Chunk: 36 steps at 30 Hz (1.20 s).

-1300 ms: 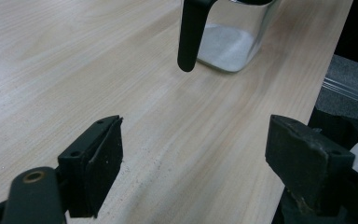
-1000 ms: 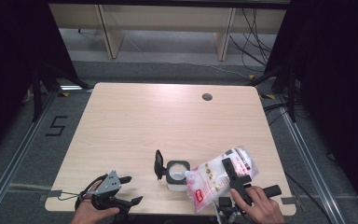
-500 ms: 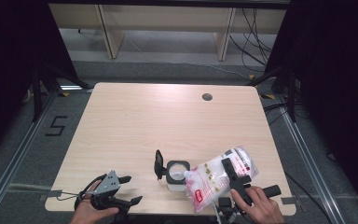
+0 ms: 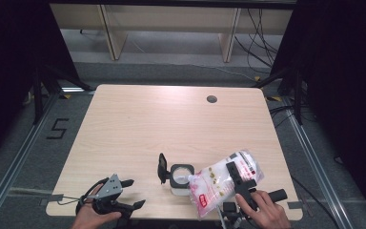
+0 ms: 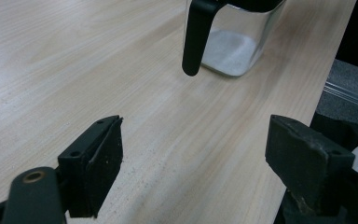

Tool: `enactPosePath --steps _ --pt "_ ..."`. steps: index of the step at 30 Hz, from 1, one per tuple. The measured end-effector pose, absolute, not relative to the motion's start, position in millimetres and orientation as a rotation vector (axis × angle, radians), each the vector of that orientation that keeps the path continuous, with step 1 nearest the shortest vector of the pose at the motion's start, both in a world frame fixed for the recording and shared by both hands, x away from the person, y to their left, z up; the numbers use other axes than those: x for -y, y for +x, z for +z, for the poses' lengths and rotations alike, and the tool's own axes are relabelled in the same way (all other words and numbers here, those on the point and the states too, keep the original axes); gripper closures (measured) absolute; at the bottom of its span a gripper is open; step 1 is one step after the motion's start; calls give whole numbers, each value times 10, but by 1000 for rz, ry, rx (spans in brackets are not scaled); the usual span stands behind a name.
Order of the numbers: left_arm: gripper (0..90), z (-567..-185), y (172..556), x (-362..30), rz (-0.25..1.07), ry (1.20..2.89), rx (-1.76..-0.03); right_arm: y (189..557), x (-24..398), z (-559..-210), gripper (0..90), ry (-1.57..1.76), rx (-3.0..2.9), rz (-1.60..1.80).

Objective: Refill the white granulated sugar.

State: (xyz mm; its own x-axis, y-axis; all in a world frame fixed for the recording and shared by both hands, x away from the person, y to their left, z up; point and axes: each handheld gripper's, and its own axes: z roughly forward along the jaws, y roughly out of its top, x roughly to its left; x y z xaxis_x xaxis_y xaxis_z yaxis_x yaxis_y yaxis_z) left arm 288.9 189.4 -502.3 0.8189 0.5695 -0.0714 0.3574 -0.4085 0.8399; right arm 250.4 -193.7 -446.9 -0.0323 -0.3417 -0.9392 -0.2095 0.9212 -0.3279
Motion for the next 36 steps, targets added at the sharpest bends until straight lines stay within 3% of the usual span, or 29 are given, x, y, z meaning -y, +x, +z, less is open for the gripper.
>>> enactPosePath --steps 36 --pt "186 -5033 2864 -1867 266 2035 -695 2510 1941 -4466 435 -463 -1595 -137"
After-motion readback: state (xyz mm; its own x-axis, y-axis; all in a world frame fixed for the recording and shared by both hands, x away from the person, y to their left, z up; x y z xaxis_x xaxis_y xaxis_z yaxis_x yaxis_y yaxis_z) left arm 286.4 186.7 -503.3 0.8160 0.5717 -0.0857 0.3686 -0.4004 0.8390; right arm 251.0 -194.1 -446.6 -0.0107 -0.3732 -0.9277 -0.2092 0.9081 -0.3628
